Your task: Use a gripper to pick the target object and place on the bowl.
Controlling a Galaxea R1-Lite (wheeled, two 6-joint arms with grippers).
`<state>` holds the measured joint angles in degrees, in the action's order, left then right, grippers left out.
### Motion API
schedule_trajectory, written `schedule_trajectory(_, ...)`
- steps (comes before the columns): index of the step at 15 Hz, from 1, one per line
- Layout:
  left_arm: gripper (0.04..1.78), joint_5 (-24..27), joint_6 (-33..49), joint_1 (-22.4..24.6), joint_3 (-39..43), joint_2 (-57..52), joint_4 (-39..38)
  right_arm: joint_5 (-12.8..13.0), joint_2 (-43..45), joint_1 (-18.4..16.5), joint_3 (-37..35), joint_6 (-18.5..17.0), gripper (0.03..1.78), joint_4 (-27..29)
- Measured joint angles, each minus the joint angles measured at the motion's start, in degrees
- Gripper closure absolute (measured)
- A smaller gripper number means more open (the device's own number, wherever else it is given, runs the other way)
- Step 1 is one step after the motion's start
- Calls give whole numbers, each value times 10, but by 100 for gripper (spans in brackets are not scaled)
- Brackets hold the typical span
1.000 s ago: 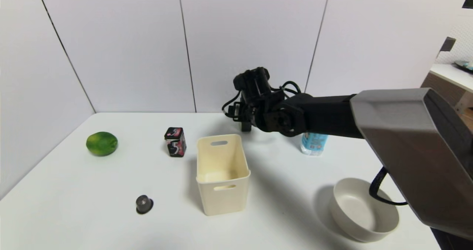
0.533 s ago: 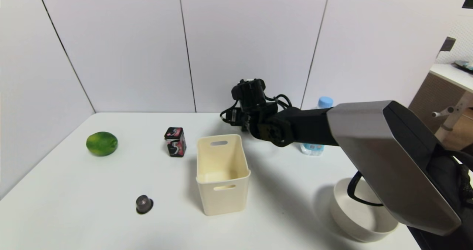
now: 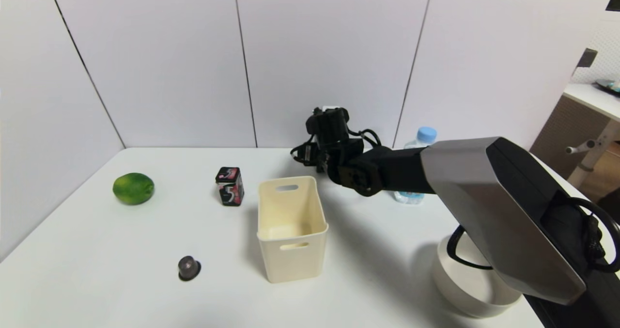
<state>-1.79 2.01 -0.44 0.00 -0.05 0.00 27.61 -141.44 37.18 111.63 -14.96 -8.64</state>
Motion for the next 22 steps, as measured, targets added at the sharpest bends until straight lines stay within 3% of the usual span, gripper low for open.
schedule_trajectory(2, 13, 0, 0, 0, 0, 0, 0, 0, -4, -3, 0, 8, 10, -12)
schedule_trajectory(7, 13, 0, 0, 0, 0, 0, 0, 0, -6, -5, 0, 17, 82, -19)
schedule_trajectory(11, 13, 0, 0, 0, 0, 0, 0, 0, -6, -4, 0, 17, 121, -19)
schedule_trajectory(17, 13, 0, 0, 0, 0, 0, 0, -2, 24, -1, 0, 18, 121, -14)
schedule_trajectory(22, 13, 0, 0, 0, 0, 0, 0, -10, 122, -4, -5, 35, 121, 3)
